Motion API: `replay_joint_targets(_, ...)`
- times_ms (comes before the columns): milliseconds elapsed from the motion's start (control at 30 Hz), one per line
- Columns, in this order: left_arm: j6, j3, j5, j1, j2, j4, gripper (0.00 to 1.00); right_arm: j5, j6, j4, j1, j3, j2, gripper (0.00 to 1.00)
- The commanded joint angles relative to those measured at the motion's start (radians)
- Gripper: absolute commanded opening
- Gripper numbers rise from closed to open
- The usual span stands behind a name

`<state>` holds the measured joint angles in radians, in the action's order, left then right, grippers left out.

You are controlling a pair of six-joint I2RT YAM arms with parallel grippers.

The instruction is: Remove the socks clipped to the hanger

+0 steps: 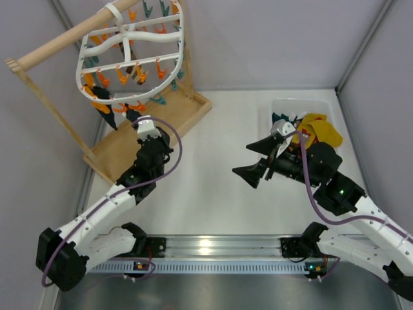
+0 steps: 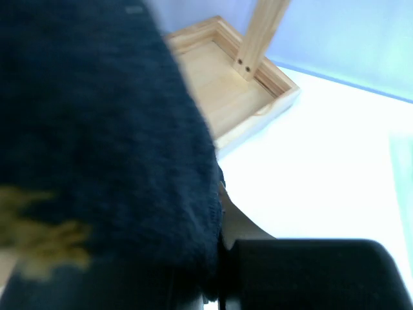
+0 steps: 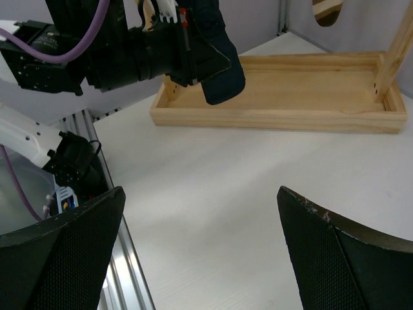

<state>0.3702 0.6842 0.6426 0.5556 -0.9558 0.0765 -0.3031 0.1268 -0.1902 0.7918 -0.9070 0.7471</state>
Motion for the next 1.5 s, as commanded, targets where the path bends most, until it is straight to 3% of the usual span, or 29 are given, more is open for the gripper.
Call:
replay_joint_targets(0, 0.023, 0.101, 0.146, 0.107, -0.079, -0.018, 0.0, 0.032, 0.063, 0.069, 0.006, -0.102, 0.04, 0.96)
replay_joint_targets(167, -0.016, 0.196, 0.235, 0.265, -0.234, -0.018, 0.0, 0.036, 0.099, 0.052, 0.004, -0.24, 0.127, 0.93)
replay_joint_targets(367, -0.074, 0.311, 0.292, 0.36, -0.377, -0.024, 0.0, 0.029, 0.065, -0.041, 0.012, -0.468, 0.267, 0.92)
replay_joint_targets(533, -0.088, 0.322, 0.279, 0.369, -0.386, -0.026, 0.0, 0.022, 0.002, -0.132, 0.02, -0.673, 0.415, 0.91)
replay_joint_targets(800, -0.091, 0.307, 0.253, 0.376, -0.362, -0.043, 0.0, 0.114, -0.159, -0.342, 0.061, -1.145, 0.825, 0.86)
replay_joint_targets(967, -0.099, 0.324, 0.23, 0.388, -0.382, -0.044, 0.0, 0.125, -0.203, -0.459, 0.066, -1.45, 1.058, 0.78)
replay_joint_targets(1233, -0.126, 0.364, 0.203, 0.4, -0.437, -0.044, 0.0, 0.14, -0.26, -0.448, 0.116, -1.472, 1.149, 0.68)
replay_joint_targets(1467, -0.154, 0.387, 0.224, 0.423, -0.462, -0.044, 0.0, 0.239, -0.303, -0.414, 0.153, -1.452, 1.176, 0.67)
